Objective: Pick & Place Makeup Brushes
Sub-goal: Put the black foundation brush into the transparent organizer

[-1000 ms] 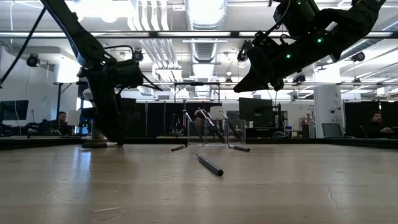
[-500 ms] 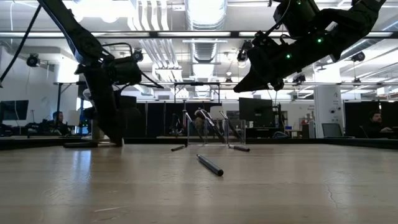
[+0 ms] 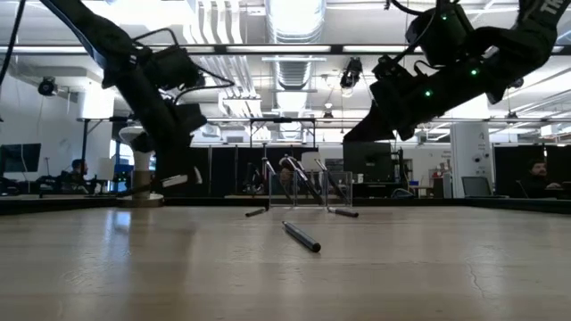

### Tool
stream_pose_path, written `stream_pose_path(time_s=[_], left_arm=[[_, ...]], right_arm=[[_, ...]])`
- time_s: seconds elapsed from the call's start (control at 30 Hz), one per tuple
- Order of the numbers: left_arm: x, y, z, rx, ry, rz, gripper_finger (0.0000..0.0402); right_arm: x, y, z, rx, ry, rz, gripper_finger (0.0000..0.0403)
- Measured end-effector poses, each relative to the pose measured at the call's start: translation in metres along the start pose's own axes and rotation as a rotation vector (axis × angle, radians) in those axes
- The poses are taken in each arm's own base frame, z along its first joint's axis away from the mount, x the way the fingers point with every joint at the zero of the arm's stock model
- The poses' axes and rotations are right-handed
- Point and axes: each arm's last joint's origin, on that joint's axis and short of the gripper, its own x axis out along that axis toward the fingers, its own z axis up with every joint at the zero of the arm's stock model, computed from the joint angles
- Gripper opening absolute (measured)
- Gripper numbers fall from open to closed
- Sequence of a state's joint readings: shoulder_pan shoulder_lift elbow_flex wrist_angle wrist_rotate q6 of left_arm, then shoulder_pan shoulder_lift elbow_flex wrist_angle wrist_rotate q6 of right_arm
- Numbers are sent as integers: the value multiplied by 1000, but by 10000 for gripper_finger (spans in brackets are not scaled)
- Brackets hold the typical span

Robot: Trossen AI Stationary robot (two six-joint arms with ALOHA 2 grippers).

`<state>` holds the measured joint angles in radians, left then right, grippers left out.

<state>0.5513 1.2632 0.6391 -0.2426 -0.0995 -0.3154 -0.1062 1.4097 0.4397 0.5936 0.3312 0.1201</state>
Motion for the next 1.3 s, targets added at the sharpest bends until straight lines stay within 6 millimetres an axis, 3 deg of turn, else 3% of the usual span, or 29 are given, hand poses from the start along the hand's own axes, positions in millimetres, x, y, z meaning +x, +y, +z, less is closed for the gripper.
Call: stream_pose_path(time_s=[0.57, 0.77, 0.97, 1.13, 1.3], left_arm=[[-30, -46, -1, -16, -183, -227, 0], [-16, -63, -13, -86, -397, -422, 0], [-4, -65, -22, -187, -631, -557, 0], [5, -71, -21, -186, -747, -586, 0], [18, -81, -8, -144, -890, -604, 0]], right_arm=[[-12, -5, -25, 30, -25, 51, 8], [-15, -7, -30, 38, -35, 52, 8], [-20, -9, -35, 47, -61, 56, 8], [-19, -7, -31, 54, -72, 88, 8], [-15, -3, -20, 38, -103, 141, 8]])
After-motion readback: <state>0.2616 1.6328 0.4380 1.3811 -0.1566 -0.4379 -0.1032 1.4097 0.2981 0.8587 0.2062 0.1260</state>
